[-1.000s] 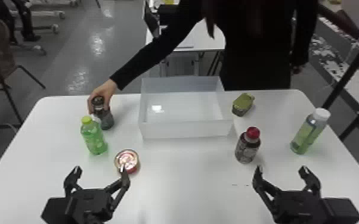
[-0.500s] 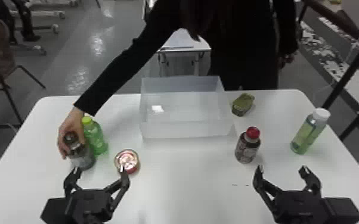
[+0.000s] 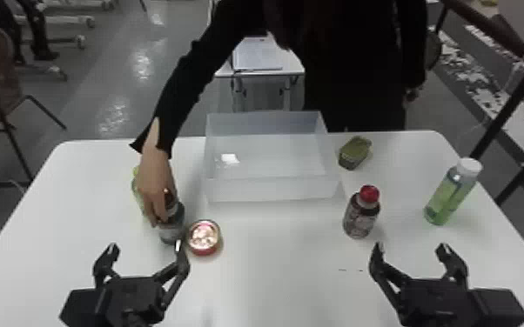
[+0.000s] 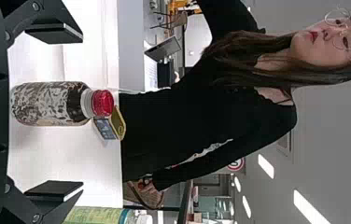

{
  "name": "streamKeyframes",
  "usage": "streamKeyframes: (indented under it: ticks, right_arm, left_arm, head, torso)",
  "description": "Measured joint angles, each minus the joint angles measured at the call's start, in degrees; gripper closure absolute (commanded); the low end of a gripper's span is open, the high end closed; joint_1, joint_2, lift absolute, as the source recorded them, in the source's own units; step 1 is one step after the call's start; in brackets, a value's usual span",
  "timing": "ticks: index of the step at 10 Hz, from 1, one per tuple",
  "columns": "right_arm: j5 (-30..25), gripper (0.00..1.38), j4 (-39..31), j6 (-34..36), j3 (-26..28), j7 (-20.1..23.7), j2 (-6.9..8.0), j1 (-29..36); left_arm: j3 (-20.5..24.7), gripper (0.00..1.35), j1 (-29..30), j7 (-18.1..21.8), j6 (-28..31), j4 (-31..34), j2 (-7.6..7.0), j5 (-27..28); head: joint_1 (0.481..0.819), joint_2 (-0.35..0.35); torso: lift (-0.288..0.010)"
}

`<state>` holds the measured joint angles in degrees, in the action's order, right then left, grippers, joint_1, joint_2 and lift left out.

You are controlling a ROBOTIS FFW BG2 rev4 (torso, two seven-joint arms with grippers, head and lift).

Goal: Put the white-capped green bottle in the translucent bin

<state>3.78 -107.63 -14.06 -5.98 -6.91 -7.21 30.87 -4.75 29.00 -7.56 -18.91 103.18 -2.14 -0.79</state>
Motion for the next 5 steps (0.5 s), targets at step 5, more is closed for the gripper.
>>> streamKeyframes:
  ticks: [5]
  right_arm:
    - [0.75, 0.18, 0.21, 0.00, 0.00, 0.14, -0.16, -0.03]
  left_arm:
    - [0.03, 0.13, 0.18, 0.00, -0.01, 0.00, 0.10, -0.26]
  head:
    - [0.695, 0.002]
  torso:
    - [-0.079]
